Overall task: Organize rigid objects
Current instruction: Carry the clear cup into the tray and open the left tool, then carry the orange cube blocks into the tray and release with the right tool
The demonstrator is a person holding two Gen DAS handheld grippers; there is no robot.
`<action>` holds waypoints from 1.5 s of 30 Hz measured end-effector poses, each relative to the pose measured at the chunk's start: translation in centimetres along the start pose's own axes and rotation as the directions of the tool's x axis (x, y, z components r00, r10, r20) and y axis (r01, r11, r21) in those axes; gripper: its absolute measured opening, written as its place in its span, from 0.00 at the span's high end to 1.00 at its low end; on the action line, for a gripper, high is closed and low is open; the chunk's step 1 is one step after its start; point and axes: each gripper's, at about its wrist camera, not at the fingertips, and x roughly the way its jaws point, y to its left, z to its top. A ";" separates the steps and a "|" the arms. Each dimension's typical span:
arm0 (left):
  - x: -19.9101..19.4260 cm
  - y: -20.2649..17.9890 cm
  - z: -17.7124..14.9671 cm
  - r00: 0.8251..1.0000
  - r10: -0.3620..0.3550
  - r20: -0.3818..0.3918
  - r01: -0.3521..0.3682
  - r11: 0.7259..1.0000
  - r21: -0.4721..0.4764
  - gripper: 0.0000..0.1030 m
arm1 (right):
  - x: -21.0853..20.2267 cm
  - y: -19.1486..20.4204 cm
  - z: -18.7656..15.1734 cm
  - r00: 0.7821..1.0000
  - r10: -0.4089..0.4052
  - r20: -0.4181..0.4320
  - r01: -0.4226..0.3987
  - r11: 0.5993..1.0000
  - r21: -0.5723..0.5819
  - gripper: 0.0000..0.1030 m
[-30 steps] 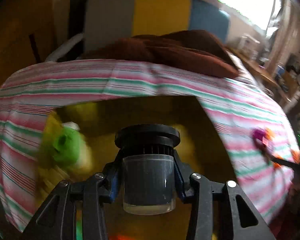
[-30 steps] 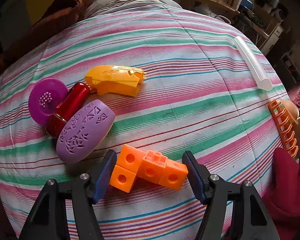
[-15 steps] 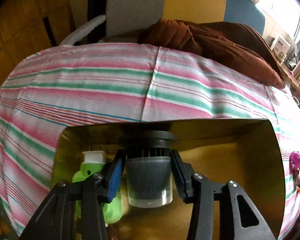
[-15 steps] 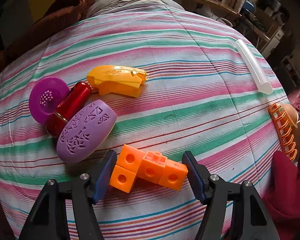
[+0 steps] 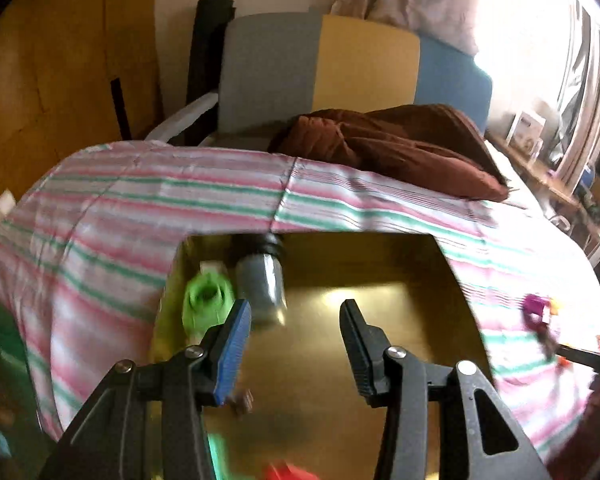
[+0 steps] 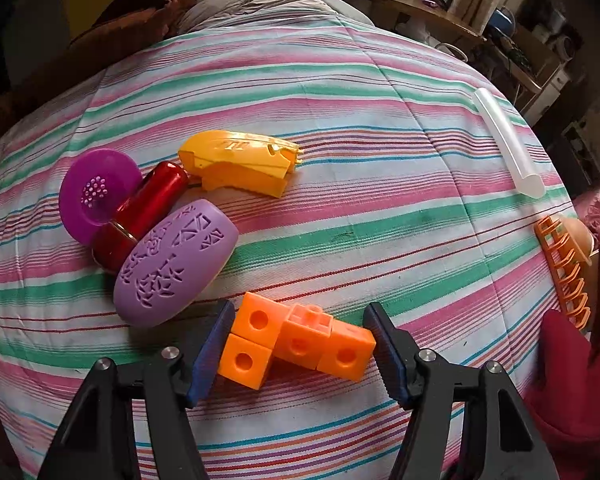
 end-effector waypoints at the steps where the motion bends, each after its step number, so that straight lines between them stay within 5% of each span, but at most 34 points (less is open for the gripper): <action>1: -0.9 -0.2 -0.7 1.000 -0.011 0.006 0.011 1.000 -0.009 0.55 | -0.1 0.0 0.0 1.000 0.000 0.001 0.000 1.000 0.001 0.35; 17: -8.5 -1.7 -4.7 0.995 0.011 0.098 -0.013 1.000 0.026 0.55 | -0.9 0.2 0.2 0.999 0.044 0.002 -0.044 0.999 0.021 0.38; 26: -8.4 -1.7 -5.9 0.997 0.018 0.080 -0.020 0.999 0.029 0.55 | -1.1 0.0 0.5 0.999 0.024 0.021 -0.024 0.999 0.036 0.38; 36: -7.7 -2.1 -7.0 0.996 0.051 0.072 -0.056 0.996 0.063 0.55 | -2.4 -0.6 1.3 0.992 0.053 0.111 -0.060 0.996 0.062 0.38; 45: -7.2 -2.7 -7.1 0.997 0.050 0.057 -0.055 0.995 0.083 0.55 | -4.8 -0.5 1.6 0.959 0.144 0.245 -0.165 0.984 0.066 0.38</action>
